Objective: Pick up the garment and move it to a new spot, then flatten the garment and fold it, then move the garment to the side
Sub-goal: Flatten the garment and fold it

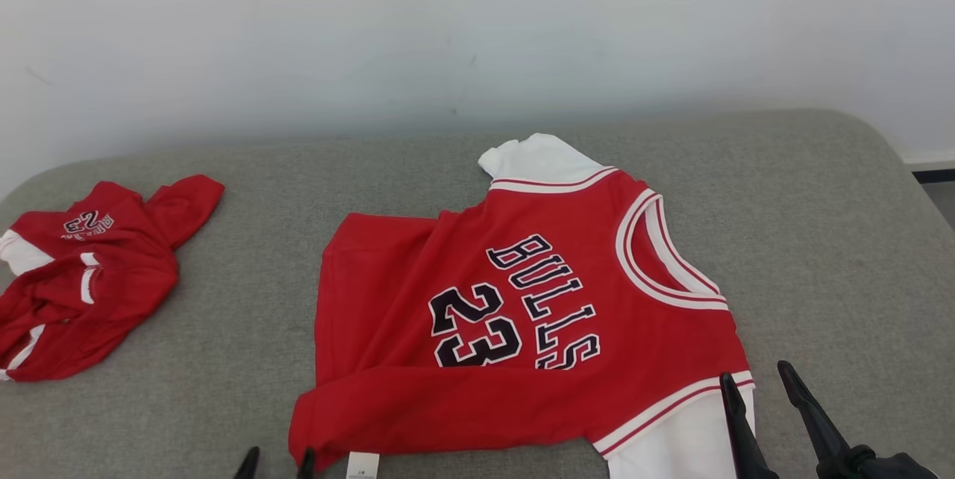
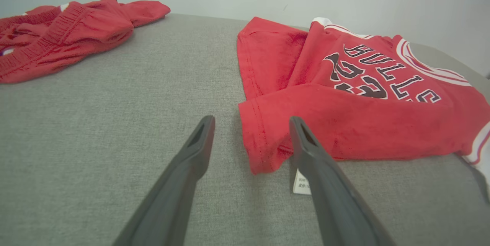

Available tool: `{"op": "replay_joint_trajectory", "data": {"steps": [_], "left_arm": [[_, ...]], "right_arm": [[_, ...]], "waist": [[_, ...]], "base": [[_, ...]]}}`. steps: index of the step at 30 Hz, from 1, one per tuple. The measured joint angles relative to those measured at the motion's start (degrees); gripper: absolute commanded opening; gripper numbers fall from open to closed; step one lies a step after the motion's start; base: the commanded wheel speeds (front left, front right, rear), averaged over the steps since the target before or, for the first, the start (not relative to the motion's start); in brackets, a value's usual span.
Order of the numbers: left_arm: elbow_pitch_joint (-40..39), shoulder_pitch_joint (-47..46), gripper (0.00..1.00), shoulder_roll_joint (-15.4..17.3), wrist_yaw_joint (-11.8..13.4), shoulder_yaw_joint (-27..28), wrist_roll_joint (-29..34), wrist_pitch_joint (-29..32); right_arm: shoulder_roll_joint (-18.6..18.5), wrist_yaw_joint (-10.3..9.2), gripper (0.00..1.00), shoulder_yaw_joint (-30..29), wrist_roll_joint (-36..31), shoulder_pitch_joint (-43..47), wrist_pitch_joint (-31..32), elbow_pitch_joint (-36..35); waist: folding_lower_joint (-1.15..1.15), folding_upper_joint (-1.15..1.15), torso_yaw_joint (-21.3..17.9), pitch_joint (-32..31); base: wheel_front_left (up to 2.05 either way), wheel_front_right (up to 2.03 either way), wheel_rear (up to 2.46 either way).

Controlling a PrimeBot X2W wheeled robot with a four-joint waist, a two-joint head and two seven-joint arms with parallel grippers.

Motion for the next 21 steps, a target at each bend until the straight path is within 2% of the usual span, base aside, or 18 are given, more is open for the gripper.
{"op": "replay_joint_trajectory", "data": {"steps": [4, 8, 10, 11, 12, 18, 21], "left_arm": [[6.3, -2.4, 1.0, 1.0, -0.2, -4.1, -2.1, 0.0], [9.6, -3.9, 1.0, 1.6, -0.2, -5.7, -3.4, 0.0], [10.6, -4.9, 0.65, 1.7, -0.2, -6.0, -4.8, 0.0], [10.9, -5.3, 0.21, 1.7, -0.2, -6.2, -5.1, 0.0], [11.1, -5.5, 0.0, 1.8, -0.2, -6.5, -5.1, 0.0], [12.3, -7.3, 0.0, 1.8, -0.2, -7.8, -6.1, 0.0], [9.6, -7.2, 0.0, 2.0, -0.2, -8.1, -6.3, 0.0]], "right_arm": [[-0.3, 0.0, 1.0, 0.4, 0.0, 0.0, 0.0, 0.5], [-0.5, 0.0, 1.0, 0.3, -0.1, -0.2, -0.1, 0.5], [-0.6, 0.0, 1.0, 0.2, -0.1, -0.4, -0.1, 0.3], [-0.6, 0.0, 1.0, 0.1, -0.1, -0.5, -0.1, 0.2], [-0.6, 0.0, 1.0, -0.1, -0.2, -0.6, -0.1, 0.1], [-0.5, 0.0, 1.0, -0.5, -0.6, -0.7, -0.1, 0.2], [-0.4, 0.0, 1.0, -0.7, -0.6, -0.7, -0.1, 0.5]], "waist": [[0.0, 0.0, -1.2, 0.8], [0.0, 0.0, -1.9, 1.8], [0.0, 0.0, -2.1, 2.4], [0.0, 0.0, -2.2, 2.7], [0.0, 0.0, -2.3, 2.9], [0.0, 0.0, -1.5, 3.8], [0.0, 0.0, -0.7, 3.5]], "base": [[0.0, 0.0, 0.0], [0.0, 0.0, 0.0], [0.0, 0.0, 0.0], [0.0, 0.0, 0.0], [0.0, 0.0, 0.0], [0.0, 0.0, 0.0], [0.0, 0.0, 0.0]]}}
